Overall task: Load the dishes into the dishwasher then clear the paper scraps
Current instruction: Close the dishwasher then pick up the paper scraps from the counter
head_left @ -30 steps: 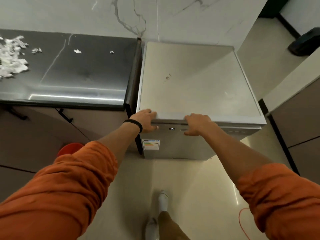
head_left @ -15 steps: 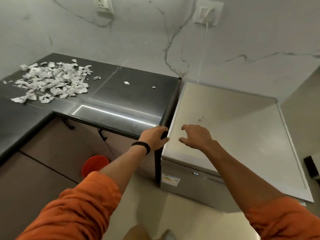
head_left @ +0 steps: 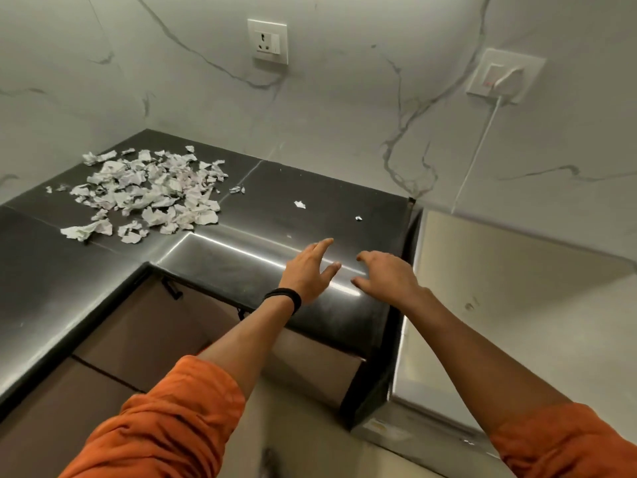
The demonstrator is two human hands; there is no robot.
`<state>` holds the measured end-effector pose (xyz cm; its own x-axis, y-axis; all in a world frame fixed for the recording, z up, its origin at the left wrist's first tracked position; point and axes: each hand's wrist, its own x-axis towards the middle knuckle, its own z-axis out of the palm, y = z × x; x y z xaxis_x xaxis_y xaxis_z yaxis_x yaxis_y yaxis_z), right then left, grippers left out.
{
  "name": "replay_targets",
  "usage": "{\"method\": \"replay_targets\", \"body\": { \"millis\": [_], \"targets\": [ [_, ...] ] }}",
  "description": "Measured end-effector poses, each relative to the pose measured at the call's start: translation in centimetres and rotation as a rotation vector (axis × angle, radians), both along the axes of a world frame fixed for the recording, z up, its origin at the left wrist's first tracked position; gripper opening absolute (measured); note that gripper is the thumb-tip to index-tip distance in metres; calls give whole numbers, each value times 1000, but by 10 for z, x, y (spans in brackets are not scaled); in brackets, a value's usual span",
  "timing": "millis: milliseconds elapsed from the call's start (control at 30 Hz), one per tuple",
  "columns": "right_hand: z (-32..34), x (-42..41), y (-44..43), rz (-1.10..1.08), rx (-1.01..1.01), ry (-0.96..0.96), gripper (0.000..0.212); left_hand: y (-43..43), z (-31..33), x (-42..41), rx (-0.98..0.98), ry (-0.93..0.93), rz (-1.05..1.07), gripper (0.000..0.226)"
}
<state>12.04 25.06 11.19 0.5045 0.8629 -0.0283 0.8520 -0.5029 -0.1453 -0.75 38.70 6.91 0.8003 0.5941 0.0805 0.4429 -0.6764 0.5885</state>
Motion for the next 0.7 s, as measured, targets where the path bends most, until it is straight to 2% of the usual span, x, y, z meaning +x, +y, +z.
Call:
{"method": "replay_targets", "body": {
  "millis": [200,467,633,700],
  "targets": [
    [-3,6,53,-96,10,17,53,54,-12,11,-233,-117,2,62],
    [-23,40,104,-177,-47,74,38,92,-17,33,-781,-336,102,59],
    [-41,82,138,-221,-54,100,29,123,-14,56,-1057,-386,186,47],
    [-50,102,152,-246,-42,102,25,136,-14,65,-1134,-395,227,50]
  ]
}}
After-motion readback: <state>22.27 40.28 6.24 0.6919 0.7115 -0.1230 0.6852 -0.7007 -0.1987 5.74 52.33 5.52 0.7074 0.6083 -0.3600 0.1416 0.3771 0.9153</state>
